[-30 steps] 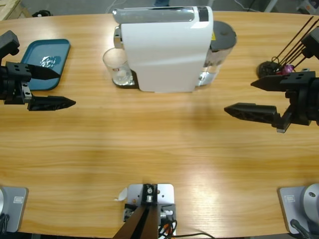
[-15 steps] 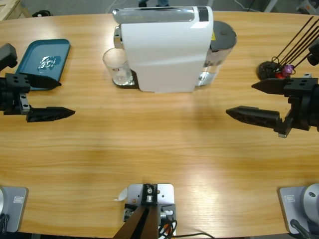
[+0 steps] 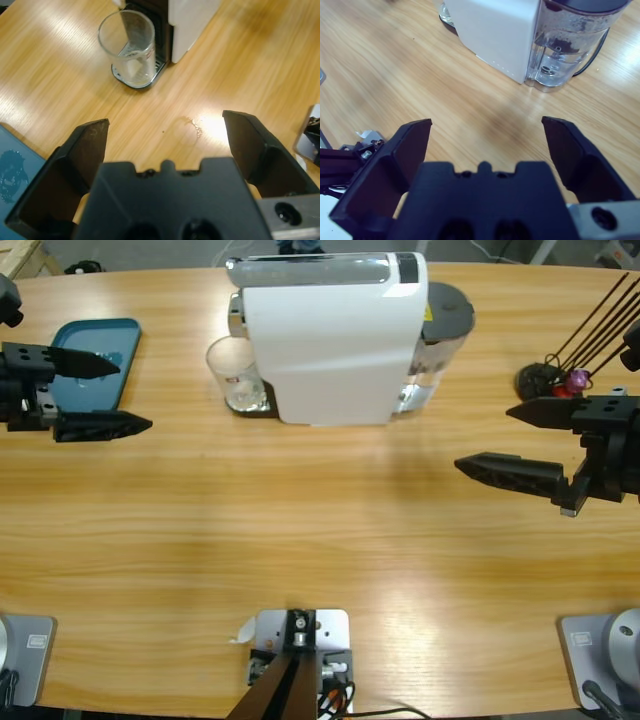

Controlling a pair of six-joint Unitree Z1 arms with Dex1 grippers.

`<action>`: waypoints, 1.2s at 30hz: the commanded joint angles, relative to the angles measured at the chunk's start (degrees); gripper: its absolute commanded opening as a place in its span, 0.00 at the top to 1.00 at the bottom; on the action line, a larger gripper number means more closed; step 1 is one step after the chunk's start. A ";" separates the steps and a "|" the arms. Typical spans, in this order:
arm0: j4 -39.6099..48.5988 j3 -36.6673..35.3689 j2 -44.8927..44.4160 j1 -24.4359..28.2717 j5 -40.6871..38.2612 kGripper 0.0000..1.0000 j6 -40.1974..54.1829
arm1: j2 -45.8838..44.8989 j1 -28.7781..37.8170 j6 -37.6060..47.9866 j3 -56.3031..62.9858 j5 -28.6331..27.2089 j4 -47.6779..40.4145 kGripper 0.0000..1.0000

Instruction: Pour coffee

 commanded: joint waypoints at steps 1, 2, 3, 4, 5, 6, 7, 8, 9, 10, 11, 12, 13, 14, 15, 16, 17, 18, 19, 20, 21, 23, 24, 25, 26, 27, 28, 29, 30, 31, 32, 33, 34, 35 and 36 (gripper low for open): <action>-2.27 -0.21 4.79 2.99 0.38 0.00 -0.26 | 0.65 0.49 0.23 2.14 -0.66 -0.55 0.00; -2.57 -0.28 5.11 3.23 0.29 0.00 -0.26 | 0.70 0.49 0.23 2.14 -0.66 -0.48 0.00; -2.83 -0.28 5.28 3.34 0.20 0.00 -0.26 | 0.74 0.49 0.23 2.14 -0.66 -0.48 0.00; -2.99 -0.37 5.41 3.36 0.10 0.00 -0.26 | 0.81 0.49 0.23 2.14 -0.66 -0.48 0.00; -3.04 -0.42 5.53 3.39 0.01 0.00 -0.26 | 0.88 0.49 0.23 2.14 -0.66 -0.48 0.00; -3.04 -0.46 5.58 3.37 -0.08 0.00 -0.26 | 1.00 0.49 0.23 2.14 -0.66 -0.48 0.00; -3.04 -0.44 5.65 3.37 -0.15 0.00 -0.26 | 1.16 0.49 0.23 2.14 -0.66 -0.48 0.00; -3.04 -0.39 5.67 3.37 -0.17 0.00 -0.22 | 1.37 0.49 0.23 2.14 -0.66 -0.48 0.00; -3.04 -0.35 5.67 3.39 -0.25 0.00 -0.17 | 1.53 0.49 0.23 2.14 -0.66 -0.48 0.00; -3.04 -0.30 5.67 3.39 -0.36 0.00 -0.15 | 1.63 0.49 0.23 2.14 -0.66 -0.48 0.00; -3.03 -0.28 5.60 3.39 -0.45 0.00 -0.10 | 1.71 0.49 0.23 2.14 -0.66 -0.48 0.00; -3.04 -0.28 5.64 3.41 -0.57 0.00 -0.10 | 1.71 0.49 0.23 2.14 -0.66 -0.48 0.00; -3.03 -0.28 5.62 3.37 -0.66 0.00 -0.12 | 1.74 0.49 0.23 2.14 -0.66 -0.48 0.00; -3.04 -0.28 5.62 3.37 -0.75 0.00 -0.10 | 1.85 0.49 0.23 2.14 -0.66 -0.48 0.00; -3.04 -0.28 5.67 3.43 -0.82 0.00 -0.14 | 1.97 0.49 0.23 2.14 -0.66 -0.48 0.00; -3.03 -0.28 5.67 3.44 -0.85 0.00 -0.10 | 1.97 0.49 0.23 2.14 -0.66 -0.48 0.00; -3.04 -0.25 5.67 3.41 -0.85 0.00 -0.15 | 1.97 0.49 0.23 2.14 -0.66 -0.48 0.00; -3.04 -0.19 5.60 3.43 -0.85 0.00 -0.17 | 1.97 0.49 0.23 2.14 -0.66 -0.50 0.00; -3.04 -0.19 5.56 3.39 -0.85 0.00 -0.17 | 2.04 0.49 0.23 2.14 -0.66 -0.57 0.00; -3.03 -0.19 5.49 3.41 -0.85 0.00 -0.17 | 2.06 0.49 0.23 2.14 -0.66 -0.57 0.00; -3.01 -0.14 5.48 3.41 -0.85 0.00 -0.17 | 2.06 0.49 0.23 2.14 -0.66 -0.57 0.00; -3.04 -0.03 5.49 3.37 -0.85 0.00 -0.17 | 2.06 0.49 0.23 2.14 -0.66 -0.57 0.00; -3.04 0.00 5.49 3.41 -0.89 0.00 -0.17 | 2.06 0.49 0.23 2.14 -0.66 -0.57 0.00; -3.04 0.07 5.49 3.39 -0.94 0.00 -0.15 | 2.06 0.49 0.23 2.14 -0.66 -0.57 0.00; -3.04 0.07 5.46 3.43 -0.94 0.00 -0.15 | 2.09 0.49 0.23 2.14 -0.66 -0.57 0.00; -3.04 0.07 5.41 3.41 -0.94 0.00 -0.14 | 2.14 0.49 0.23 2.14 -0.66 -0.57 0.00; -3.04 0.07 5.41 3.39 -0.94 0.00 -0.12 | 2.14 0.49 0.23 2.14 -0.66 -0.57 0.00; -3.04 0.07 5.41 3.39 -0.94 0.00 -0.08 | 2.14 0.49 0.23 2.14 -0.66 -0.57 0.00; -3.04 0.14 5.37 3.41 -0.94 0.00 -0.08 | 2.14 0.49 0.23 2.14 -0.66 -0.57 0.00; -3.03 0.16 5.32 3.39 -1.01 0.00 -0.08 | 2.14 0.49 0.23 2.14 -0.66 -0.57 0.00; -3.04 0.21 5.34 3.41 -1.08 0.00 -0.08 | 2.14 0.49 0.23 2.14 -0.66 -0.57 0.00; -3.04 0.25 5.34 3.39 -1.11 0.00 -0.08 | 2.14 0.49 0.23 2.14 -0.66 -0.57 0.00; -3.04 0.25 5.35 3.36 -1.11 0.00 -0.08 | 2.14 0.49 0.23 2.14 -0.66 -0.54 0.00; -3.04 0.25 5.41 3.37 -1.11 0.00 -0.08 | 2.14 0.49 0.23 2.14 -0.66 -0.54 0.00; -3.04 0.30 5.41 3.39 -1.19 0.00 -0.08 | 2.18 0.49 0.23 2.14 -0.62 -0.55 0.00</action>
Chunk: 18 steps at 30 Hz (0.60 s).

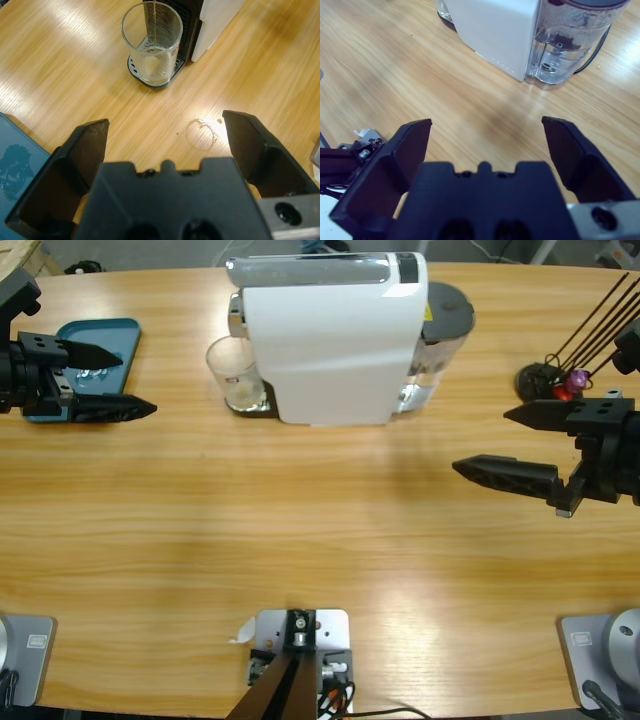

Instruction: Pour coffee

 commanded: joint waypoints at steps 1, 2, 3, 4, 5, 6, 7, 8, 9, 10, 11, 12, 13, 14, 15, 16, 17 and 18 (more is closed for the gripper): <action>-0.67 0.69 1.94 0.61 -1.27 0.00 -0.08 | 1.56 0.49 0.23 2.01 -0.62 -0.57 0.00; -0.67 0.69 1.94 0.61 -1.69 0.00 -0.07 | 1.59 0.49 0.23 2.01 -0.60 -0.57 0.00; -0.67 0.70 1.96 0.63 -2.11 0.00 0.00 | 1.65 0.49 0.23 2.01 -0.57 -0.57 0.00; -0.67 0.77 1.93 0.61 -2.45 0.00 0.09 | 1.73 0.49 0.23 2.01 -0.57 -0.57 0.00; -0.67 0.77 1.96 0.59 -3.22 0.00 0.32 | 1.79 0.49 0.23 2.01 -0.57 -0.57 0.00; -0.67 0.77 2.01 0.59 -3.47 0.00 0.36 | 1.82 0.49 0.23 2.01 -0.57 -0.57 0.00; -0.67 0.77 2.09 0.59 -3.50 0.00 0.36 | 1.88 0.49 0.23 2.01 -0.57 -0.57 0.00; -0.67 0.77 2.16 0.59 -3.50 0.00 0.43 | 1.93 0.49 0.23 2.01 -0.57 -0.57 0.00; -0.67 0.77 2.23 0.59 -3.50 0.00 0.55 | 2.00 0.49 0.21 2.01 -0.57 -0.57 0.00; -0.67 0.77 2.23 0.59 -3.50 0.00 0.67 | 2.05 0.49 0.23 2.01 -0.57 -0.57 0.00; -0.67 0.77 2.23 0.59 -3.50 0.00 0.74 | 2.09 0.49 0.23 2.01 -0.57 -0.57 0.00; -0.67 0.77 2.23 0.59 -3.50 0.00 0.97 | 2.12 0.49 0.23 2.01 -0.50 -0.57 0.00; -0.67 0.77 2.33 0.59 -3.50 0.00 1.25 | 2.17 0.49 0.23 2.01 -0.48 -0.57 0.00; -0.67 0.77 2.33 0.59 -3.50 0.00 1.45 | 2.16 0.49 0.23 2.01 -0.48 -0.57 0.00; -0.67 0.77 2.23 0.59 -3.50 0.00 1.64 | 2.17 0.49 0.23 2.01 -0.48 -0.57 0.00; -0.67 0.77 2.23 0.59 -3.50 0.00 1.78 | 2.17 0.49 0.23 2.01 -0.48 -0.57 0.00; -0.67 0.77 2.23 0.59 -3.48 0.00 1.92 | 2.17 0.49 0.23 2.01 -0.48 -0.57 0.00; -0.67 0.77 2.16 0.56 -3.47 0.00 2.04 | 2.17 0.49 0.21 2.01 -0.48 -0.57 0.00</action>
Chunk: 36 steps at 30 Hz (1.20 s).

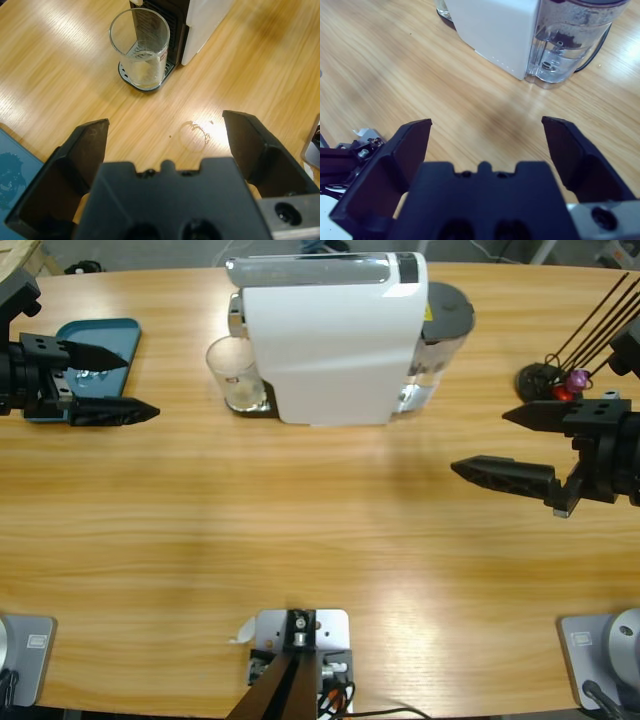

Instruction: Pour coffee

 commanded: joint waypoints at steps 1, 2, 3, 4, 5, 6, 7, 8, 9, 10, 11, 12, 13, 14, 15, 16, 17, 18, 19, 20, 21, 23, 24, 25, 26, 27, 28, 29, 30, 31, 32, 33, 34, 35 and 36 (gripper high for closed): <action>-0.67 0.77 2.14 0.50 -0.98 0.00 1.59 | 1.75 0.49 0.21 2.00 -0.48 -0.57 0.00; -0.64 0.77 2.12 0.43 -0.97 0.00 2.06 | 1.75 0.49 0.21 2.00 -0.45 -0.57 0.00; -0.60 0.90 1.96 0.06 -0.97 0.00 2.48 | 1.75 0.49 0.17 2.00 -0.41 -0.57 0.00; -0.58 1.02 1.73 -0.36 -0.97 0.00 2.83 | 1.79 0.49 0.14 2.00 -0.39 -0.57 0.00; -0.58 1.04 1.56 -0.67 -0.97 0.00 2.89 | 1.87 0.49 0.16 2.00 -0.39 -0.57 0.00; -0.58 1.04 1.52 -0.88 -0.97 0.00 2.89 | 1.96 0.49 0.16 2.00 -0.39 -0.57 0.00; -0.60 1.04 1.45 -1.03 -0.97 0.00 2.89 | 2.05 0.49 0.16 2.00 -0.37 -0.57 0.00; -0.62 1.04 1.42 -1.08 -1.00 0.00 2.89 | 2.19 0.49 0.17 2.00 -0.30 -0.57 0.00; -0.65 1.04 1.34 -1.08 -0.98 0.00 2.89 | 2.37 0.49 0.14 2.00 -0.30 -0.64 0.00; -0.65 1.02 1.34 -1.08 -0.97 0.00 2.89 | 2.54 0.49 0.14 2.00 -0.30 -0.66 0.00; -0.64 1.00 1.34 -1.08 -0.90 0.00 2.94 | 2.81 0.49 0.14 1.95 -0.30 -0.66 0.00; -0.64 1.02 1.34 -1.08 -0.65 0.00 2.96 | 3.16 0.49 0.14 1.91 -0.30 -0.66 0.00; -0.62 1.07 1.38 -1.08 -0.58 0.00 2.98 | 3.47 0.49 0.14 1.89 -0.18 -0.66 0.00; -0.62 1.14 1.52 -1.08 -0.62 0.00 2.98 | 3.61 0.49 0.14 1.82 0.08 -0.66 0.00; -0.62 1.26 1.61 -1.08 -0.65 0.00 3.01 | 3.56 0.49 0.14 1.86 0.13 -0.66 0.00; -0.67 1.41 1.61 -1.08 -0.63 0.00 3.17 | 3.39 0.49 0.14 1.91 0.06 -0.66 0.00; -0.64 1.48 1.66 -1.08 -0.62 0.00 3.91 | 3.33 0.49 0.14 1.91 -0.02 -0.66 0.00; -0.69 1.48 2.00 -1.08 -0.65 0.00 4.22 | 3.40 0.49 0.14 1.91 -0.01 -0.66 0.00; -0.90 1.48 2.50 -1.08 -0.83 0.00 4.42 | 3.51 0.49 0.14 1.84 0.05 -0.66 0.00; -1.08 1.48 2.96 -1.08 -1.00 0.00 5.00 | 3.49 0.49 0.14 1.82 0.05 -0.66 0.00; -1.11 1.48 3.31 -1.15 -1.11 0.00 5.45 | 3.39 0.49 0.14 1.86 0.05 -0.60 0.00; -1.11 1.48 3.70 -1.17 -1.23 0.00 5.49 | 3.25 0.49 0.14 1.82 0.08 -0.50 0.00; -1.18 1.48 3.72 -1.17 -1.23 0.00 5.44 | 3.25 0.49 0.14 1.82 0.06 -0.48 0.00; -1.20 1.39 3.82 -1.17 -1.20 0.00 5.44 | 3.25 0.49 0.14 1.82 0.10 -0.48 0.00; -1.27 1.26 4.02 -1.17 -1.14 0.00 5.49 | 3.37 0.49 0.12 1.88 0.05 -0.48 0.00; -1.67 1.21 4.25 -1.11 -1.14 0.00 5.52 | 3.77 0.49 -0.49 1.86 -0.20 -0.50 0.00; -2.22 1.21 4.47 -1.11 -1.14 0.00 5.52 | 4.27 0.49 -1.88 1.82 -0.36 -0.53 0.00; -2.87 1.21 4.70 -1.11 -1.14 0.00 5.52 | 4.69 0.49 -2.36 1.75 -0.34 -0.55 0.00; -3.64 1.23 4.95 -1.13 -1.14 0.00 5.52 | 4.97 0.49 -2.41 1.74 -0.23 -0.50 0.00; -4.35 1.23 5.12 -1.08 -1.14 0.00 5.73 | 5.09 0.49 -2.41 1.74 0.01 -0.48 0.00; -4.91 1.23 5.28 -1.13 -1.14 0.00 6.23 | 5.09 0.51 -2.41 1.74 0.05 -0.48 0.00; -5.44 1.25 5.49 -1.13 -1.14 0.00 6.77 | 5.20 0.49 -2.39 1.74 0.06 -0.48 0.00; -5.70 1.23 5.74 -1.13 -1.14 0.00 7.26 | 5.39 0.51 -2.41 1.74 0.13 -0.48 0.00; -5.93 1.30 6.04 -1.13 -1.14 0.00 8.23 | 5.64 0.49 -2.39 1.70 0.13 -0.48 0.00; -5.93 1.35 6.16 -1.13 -1.14 0.00 9.02 | 5.92 0.52 -2.41 1.61 0.19 -0.43 0.00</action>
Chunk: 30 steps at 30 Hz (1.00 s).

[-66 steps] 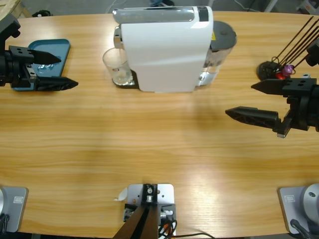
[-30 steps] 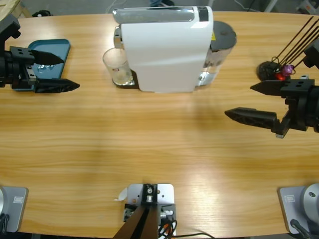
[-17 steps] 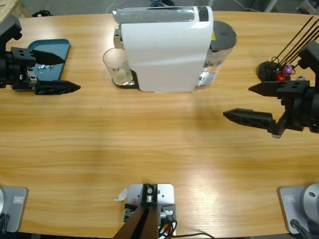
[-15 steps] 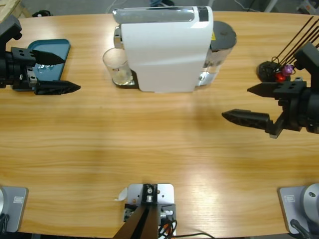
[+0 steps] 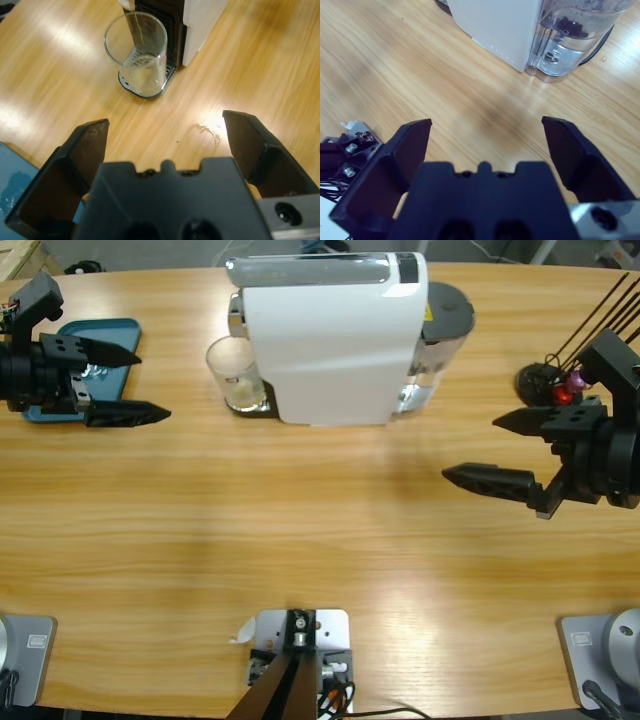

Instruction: Pour coffee

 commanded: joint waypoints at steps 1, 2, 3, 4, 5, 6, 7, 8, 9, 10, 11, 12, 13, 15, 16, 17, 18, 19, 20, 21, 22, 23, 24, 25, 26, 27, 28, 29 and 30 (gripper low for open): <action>-2.79 1.30 3.30 -0.46 -1.02 0.00 3.99 | 3.14 0.57 -0.79 1.51 0.22 -0.34 0.00; -2.83 1.25 3.30 -0.44 -1.02 0.00 4.41 | 3.39 0.57 -0.79 1.42 0.22 -0.20 0.00; -3.00 1.20 3.28 -0.41 -1.02 0.00 4.85 | 3.55 0.57 -0.77 1.37 0.22 -0.06 0.00; -3.51 1.20 3.44 -0.42 -1.02 0.00 5.18 | 3.65 0.57 -0.77 1.30 0.22 0.05 0.00; -4.16 1.15 3.88 -0.44 -1.04 0.00 5.43 | 3.83 0.57 -0.79 1.30 0.31 0.13 0.00; -4.69 1.08 4.53 -0.46 -1.35 0.00 5.66 | 4.04 0.57 -0.79 1.24 0.36 0.13 0.00; -5.22 0.97 5.30 -0.48 -2.35 0.00 5.94 | 4.32 0.57 -0.79 1.21 0.50 0.13 0.00; -5.71 0.80 6.18 -0.46 -3.74 0.00 6.19 | 4.71 0.57 -0.79 1.15 0.61 0.13 0.00; -6.24 0.60 7.16 -0.44 -5.06 0.00 6.43 | 5.10 0.56 -0.79 1.12 0.66 0.13 0.00; -7.27 0.43 8.48 -0.48 -5.89 0.00 6.75 | 5.39 0.57 -0.79 1.05 0.66 0.13 0.00; -7.94 0.20 9.57 -0.48 -6.10 0.01 7.13 | 5.52 0.57 -0.79 1.03 0.61 0.13 0.00; -8.59 -0.12 10.68 -0.42 -6.12 0.01 7.63 | 5.57 0.57 -0.79 1.03 0.57 0.17 0.00; -9.17 -0.52 11.61 -0.42 -6.12 0.01 7.96 | 5.66 0.57 -0.79 1.03 0.57 0.22 0.00; -10.58 -1.19 13.00 -0.42 -6.12 0.01 8.35 | 6.01 0.57 -0.79 0.98 0.57 0.31 0.00; -10.98 -1.65 13.67 -0.41 -6.12 0.01 8.72 | 6.33 0.57 -0.79 0.91 0.63 0.31 0.00; -11.49 -1.95 14.51 -0.41 -6.19 0.01 9.16 | 6.68 0.57 -0.79 0.86 0.64 0.31 0.00; -11.76 -2.16 15.13 -0.41 -6.26 0.01 9.38 | 6.92 0.57 -0.79 0.82 0.66 0.34 0.00; -12.04 -2.30 15.60 -0.41 -6.47 0.01 9.49 | 7.08 0.57 -0.79 0.77 0.66 0.43 0.00; -12.35 -2.33 15.97 -0.41 -6.92 0.01 9.58 | 7.20 0.57 -0.79 0.70 0.66 0.63 0.00; -12.70 -2.40 16.43 -0.41 -7.50 0.01 9.60 | 7.26 0.57 -0.79 0.59 0.66 0.84 0.00; -13.16 -2.42 16.95 -0.41 -7.93 0.01 9.60 | 7.31 0.57 -0.79 0.57 0.66 0.92 0.00; -13.46 -2.49 17.57 -0.41 -8.05 0.01 9.60 | 7.42 0.57 -0.79 0.50 0.66 1.03 0.00; -13.88 -2.54 18.17 -0.41 -8.05 0.01 9.67 | 7.52 0.57 -0.79 0.50 0.73 1.15 0.00; -14.32 -2.58 18.68 -0.41 -8.05 0.01 9.82 | 7.66 0.57 -0.79 0.45 0.75 1.28 0.00; -14.69 -2.58 19.17 -0.41 -8.08 0.01 9.86 | 7.77 0.57 -0.79 0.36 0.77 1.38 0.00; -14.85 -2.65 19.50 -0.41 -8.14 0.01 9.93 | 7.87 0.57 -0.79 0.33 0.84 1.45 0.00; -14.85 -2.63 19.56 -0.41 -8.14 0.01 10.02 | 8.01 0.57 -0.79 0.33 0.84 1.45 0.00; -14.85 -2.58 19.56 -0.41 -8.14 0.01 10.03 | 8.08 0.56 -0.79 0.29 0.84 1.45 0.00; -14.85 -2.51 19.61 -0.41 -8.14 0.01 10.09 | 8.10 0.57 -0.79 0.24 0.84 1.47 0.00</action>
